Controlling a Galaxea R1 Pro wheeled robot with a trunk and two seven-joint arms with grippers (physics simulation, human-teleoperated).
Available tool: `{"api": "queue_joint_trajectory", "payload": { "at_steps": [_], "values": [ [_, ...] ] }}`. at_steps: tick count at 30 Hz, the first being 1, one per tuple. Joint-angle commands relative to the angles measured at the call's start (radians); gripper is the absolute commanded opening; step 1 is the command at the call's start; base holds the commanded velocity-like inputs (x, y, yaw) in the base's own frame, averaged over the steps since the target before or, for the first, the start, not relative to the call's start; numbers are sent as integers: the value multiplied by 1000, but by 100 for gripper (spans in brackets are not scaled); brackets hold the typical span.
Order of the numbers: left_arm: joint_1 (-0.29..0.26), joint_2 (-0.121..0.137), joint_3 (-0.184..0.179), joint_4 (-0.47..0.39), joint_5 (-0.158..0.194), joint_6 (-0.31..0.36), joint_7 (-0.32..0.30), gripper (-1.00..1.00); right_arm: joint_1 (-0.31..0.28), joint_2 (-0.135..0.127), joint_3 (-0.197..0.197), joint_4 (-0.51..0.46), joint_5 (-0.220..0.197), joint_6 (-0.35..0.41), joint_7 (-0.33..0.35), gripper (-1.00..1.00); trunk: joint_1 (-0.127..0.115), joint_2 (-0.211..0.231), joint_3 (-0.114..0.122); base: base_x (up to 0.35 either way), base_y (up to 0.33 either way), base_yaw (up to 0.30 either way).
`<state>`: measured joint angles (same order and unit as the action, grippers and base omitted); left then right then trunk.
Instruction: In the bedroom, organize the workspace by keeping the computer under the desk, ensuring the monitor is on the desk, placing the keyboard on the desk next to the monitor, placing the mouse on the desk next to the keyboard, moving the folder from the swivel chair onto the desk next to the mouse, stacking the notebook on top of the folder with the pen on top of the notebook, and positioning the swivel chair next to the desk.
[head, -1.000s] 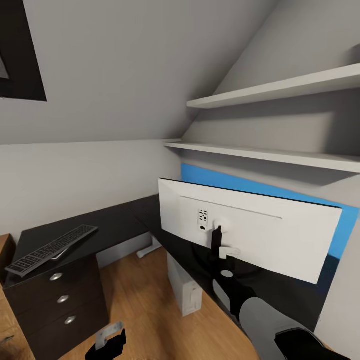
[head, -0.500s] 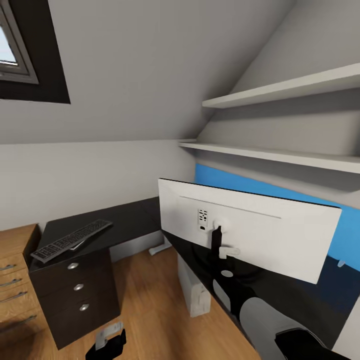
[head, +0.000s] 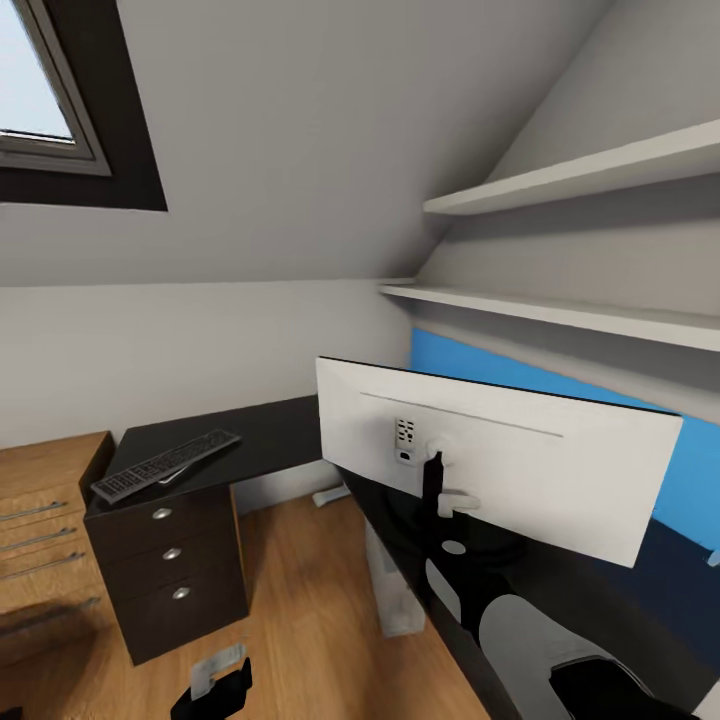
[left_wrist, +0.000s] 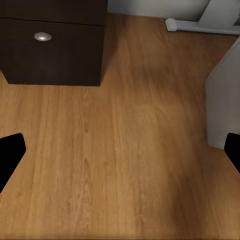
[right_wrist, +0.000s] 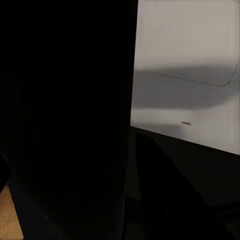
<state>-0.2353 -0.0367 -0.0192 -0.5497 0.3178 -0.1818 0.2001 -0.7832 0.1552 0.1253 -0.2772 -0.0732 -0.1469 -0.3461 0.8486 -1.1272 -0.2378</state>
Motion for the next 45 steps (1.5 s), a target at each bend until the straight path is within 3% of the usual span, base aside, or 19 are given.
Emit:
{"api": "queue_joint_trajectory", "payload": {
  "at_steps": [1, 14, 35, 45],
  "values": [
    [-1, 0, -2, 1, 6, -4, 4, 100, -1, 0, 10, 0, -7, -3, -7, -100, 0, -1, -1, 0, -149, 219],
    [-1, 1, -1, 1, 6, -1, 4, 100, -1, 0, 9, 0, -7, -3, -7, -100, 0, -1, -1, 0, -93, 188],
    [-1, 8, -1, 1, 6, -1, 4, 100, -1, 0, 11, 0, -7, -3, -7, -100, 0, -1, -1, 0, -1, 4],
    [-1, 8, -1, 1, 6, -2, 4, 100, -1, 0, 10, 0, -7, -3, -8, -100, 0, -1, -1, 0, -228, 0]
  ]
}}
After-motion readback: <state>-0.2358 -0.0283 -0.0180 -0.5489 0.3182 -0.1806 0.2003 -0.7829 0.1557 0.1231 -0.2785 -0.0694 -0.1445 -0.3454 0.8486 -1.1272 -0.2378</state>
